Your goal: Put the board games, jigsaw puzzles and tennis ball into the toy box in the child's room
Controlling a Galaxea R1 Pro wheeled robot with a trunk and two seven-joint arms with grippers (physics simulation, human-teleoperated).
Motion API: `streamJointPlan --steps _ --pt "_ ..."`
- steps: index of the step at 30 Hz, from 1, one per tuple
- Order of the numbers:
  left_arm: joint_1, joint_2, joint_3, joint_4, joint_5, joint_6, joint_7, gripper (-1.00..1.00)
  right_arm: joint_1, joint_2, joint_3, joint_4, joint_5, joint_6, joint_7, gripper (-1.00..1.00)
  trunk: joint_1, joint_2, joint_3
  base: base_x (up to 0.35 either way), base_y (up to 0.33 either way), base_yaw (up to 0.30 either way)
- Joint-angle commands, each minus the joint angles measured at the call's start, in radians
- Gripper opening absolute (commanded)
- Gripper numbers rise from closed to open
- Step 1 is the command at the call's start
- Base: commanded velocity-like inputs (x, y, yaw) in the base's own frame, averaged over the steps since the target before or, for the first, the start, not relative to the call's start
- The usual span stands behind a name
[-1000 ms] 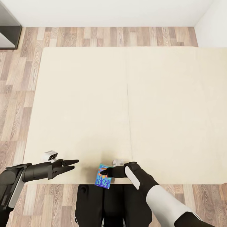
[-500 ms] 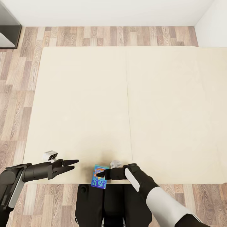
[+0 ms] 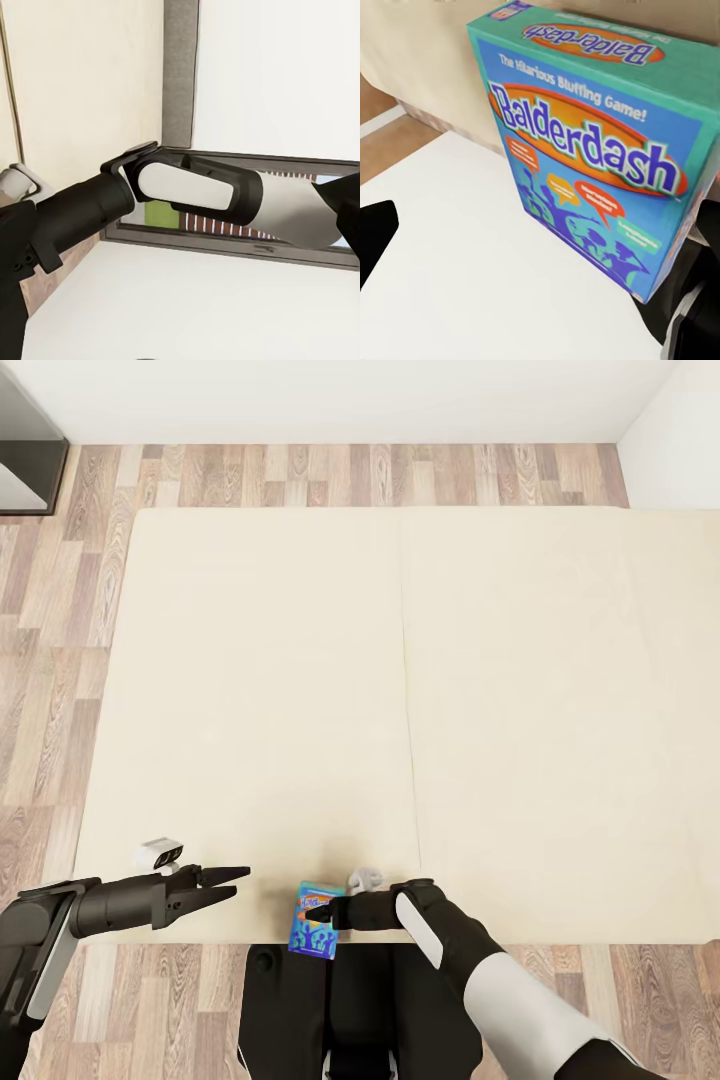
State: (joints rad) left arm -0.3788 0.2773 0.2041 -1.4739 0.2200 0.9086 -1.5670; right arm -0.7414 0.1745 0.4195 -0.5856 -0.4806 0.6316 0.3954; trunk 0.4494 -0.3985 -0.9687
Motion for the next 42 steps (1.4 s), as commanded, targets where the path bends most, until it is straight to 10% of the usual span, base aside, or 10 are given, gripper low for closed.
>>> streamJointPlan --steps 1,42 --pt "0.000 0.000 0.000 0.000 -0.001 0.011 -0.004 1.00 0.000 0.000 -0.001 0.000 -0.001 -0.007 0.001 1.00 0.001 -0.002 -0.001 0.000 0.000 0.000" --pt "0.000 0.002 0.001 0.000 -0.001 0.010 -0.004 1.00 0.000 0.000 -0.008 0.012 -0.004 -0.083 -0.008 1.00 0.001 -0.002 -0.003 0.000 0.017 0.000"
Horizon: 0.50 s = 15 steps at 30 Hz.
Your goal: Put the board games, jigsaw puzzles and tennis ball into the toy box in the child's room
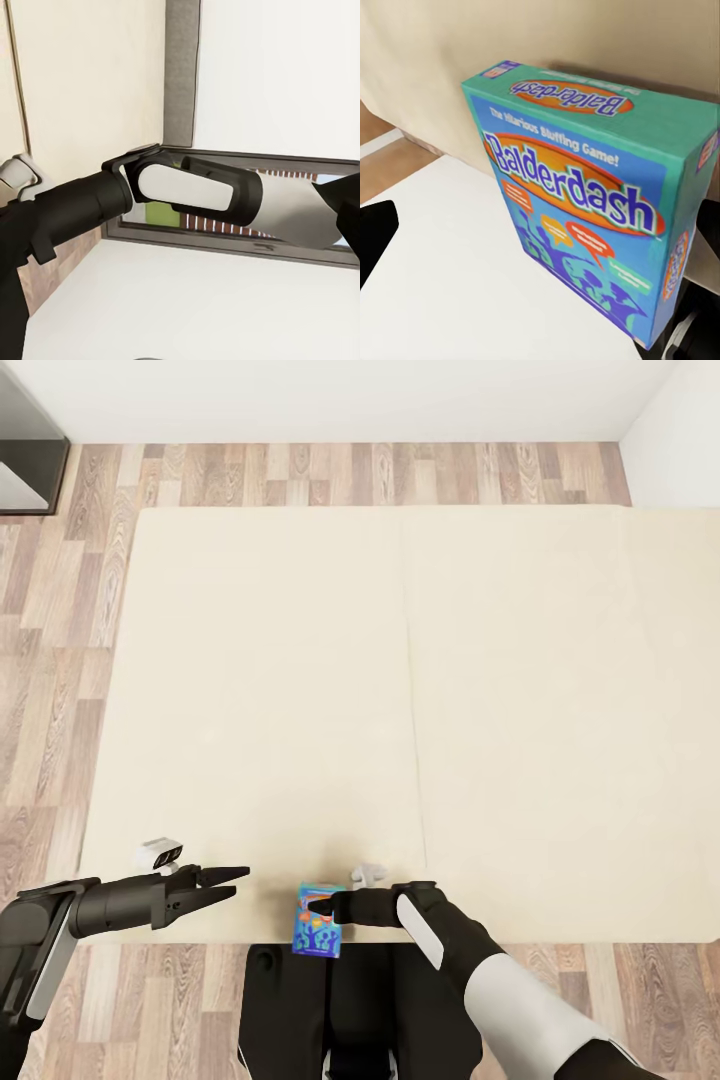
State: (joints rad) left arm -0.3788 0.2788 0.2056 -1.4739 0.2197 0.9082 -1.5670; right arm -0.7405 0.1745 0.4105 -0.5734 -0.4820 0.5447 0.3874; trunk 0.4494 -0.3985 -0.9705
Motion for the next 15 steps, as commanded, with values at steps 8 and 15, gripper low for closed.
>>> streamJointPlan --steps 8,15 --pt "0.000 0.001 0.000 0.000 0.000 0.011 -0.004 1.00 0.000 0.000 0.000 0.001 -0.004 0.007 -0.001 1.00 0.001 -0.002 -0.001 0.000 0.018 0.000" --pt "0.001 0.001 0.001 0.000 0.000 0.011 -0.004 1.00 0.000 0.000 -0.001 0.029 -0.004 0.009 -0.002 1.00 0.001 -0.002 -0.003 0.000 0.001 0.000"
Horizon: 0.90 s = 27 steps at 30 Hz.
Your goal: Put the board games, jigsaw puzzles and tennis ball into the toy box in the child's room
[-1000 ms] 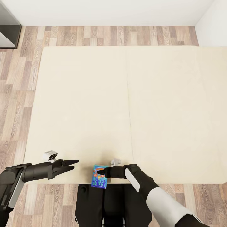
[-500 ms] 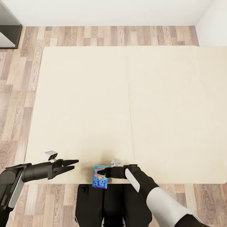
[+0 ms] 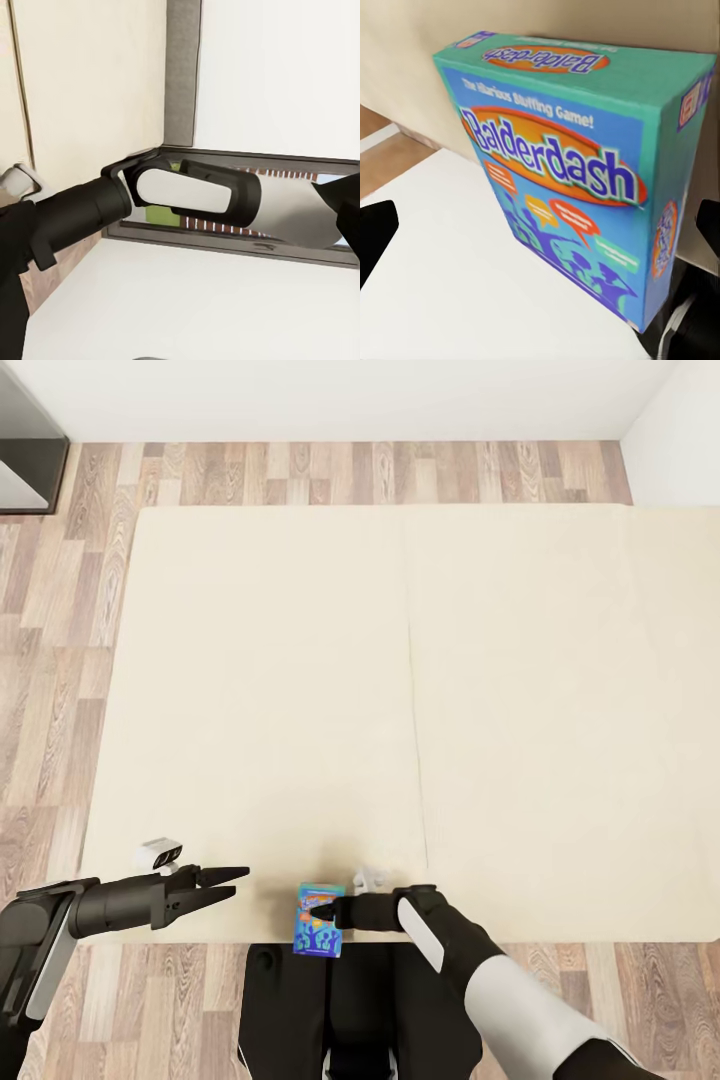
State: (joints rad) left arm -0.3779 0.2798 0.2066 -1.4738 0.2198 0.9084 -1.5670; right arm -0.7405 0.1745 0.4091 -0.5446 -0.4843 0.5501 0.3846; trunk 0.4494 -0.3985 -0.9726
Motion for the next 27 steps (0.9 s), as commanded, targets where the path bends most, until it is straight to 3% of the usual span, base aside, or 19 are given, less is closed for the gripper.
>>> streamJointPlan --steps 1,27 --pt "0.000 0.000 0.000 0.000 0.000 0.011 -0.004 1.00 0.000 0.000 0.001 0.004 -0.002 0.004 0.001 1.00 0.001 -0.002 -0.001 0.000 0.000 0.000" --pt "0.001 0.004 0.021 0.000 0.001 0.011 -0.004 1.00 0.000 0.000 0.005 0.024 0.001 -0.006 0.001 1.00 0.001 -0.002 -0.010 0.000 0.013 0.000"
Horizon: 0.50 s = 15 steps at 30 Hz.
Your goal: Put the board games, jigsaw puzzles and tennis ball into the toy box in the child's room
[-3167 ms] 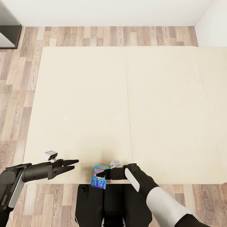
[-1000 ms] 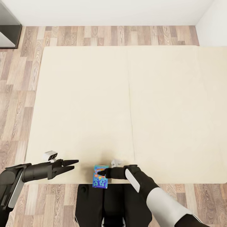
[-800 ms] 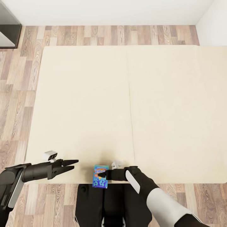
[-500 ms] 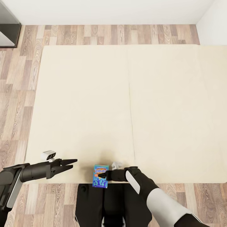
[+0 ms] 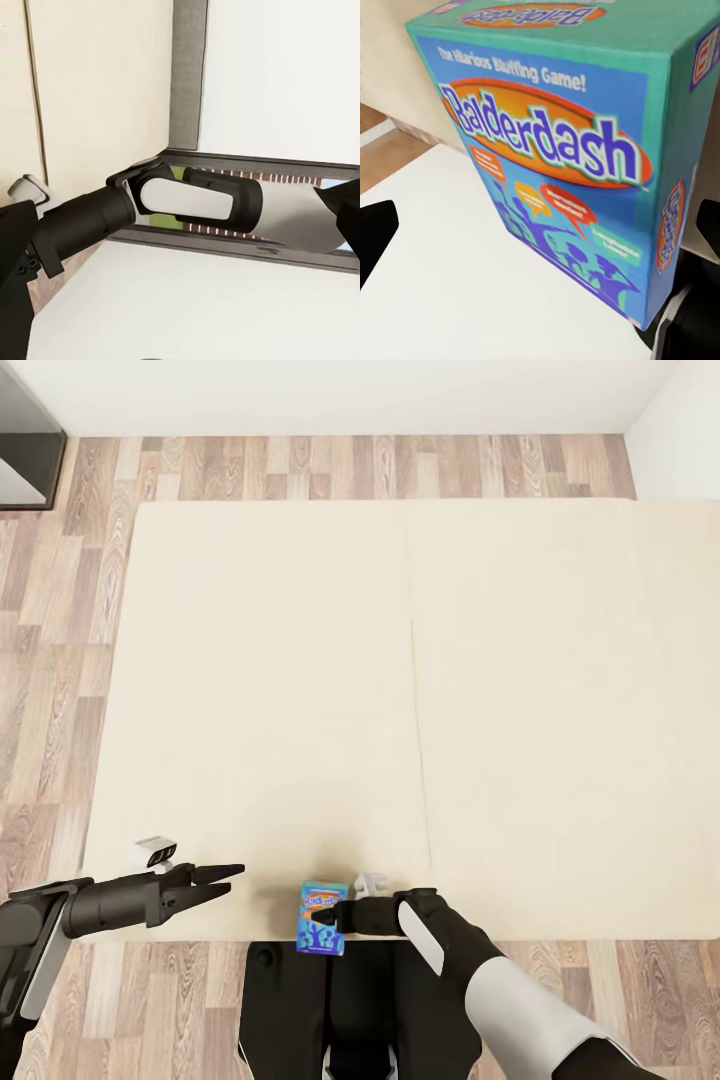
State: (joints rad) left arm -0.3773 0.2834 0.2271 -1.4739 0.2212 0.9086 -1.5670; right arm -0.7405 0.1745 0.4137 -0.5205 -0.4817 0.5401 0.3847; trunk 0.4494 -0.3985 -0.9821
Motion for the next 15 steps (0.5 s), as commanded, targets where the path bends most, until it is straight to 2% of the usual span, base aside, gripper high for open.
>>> streamJointPlan --steps 1,15 --pt "0.000 0.000 0.000 0.000 0.000 0.010 -0.004 1.00 0.000 0.000 0.001 -0.002 -0.002 0.004 0.001 1.00 0.001 -0.002 -0.001 0.000 0.006 0.000" --pt "0.000 -0.001 0.000 0.000 0.000 0.010 -0.004 1.00 0.000 0.000 0.000 -0.010 0.000 0.003 0.000 1.00 0.001 -0.002 -0.001 0.000 0.001 0.000"
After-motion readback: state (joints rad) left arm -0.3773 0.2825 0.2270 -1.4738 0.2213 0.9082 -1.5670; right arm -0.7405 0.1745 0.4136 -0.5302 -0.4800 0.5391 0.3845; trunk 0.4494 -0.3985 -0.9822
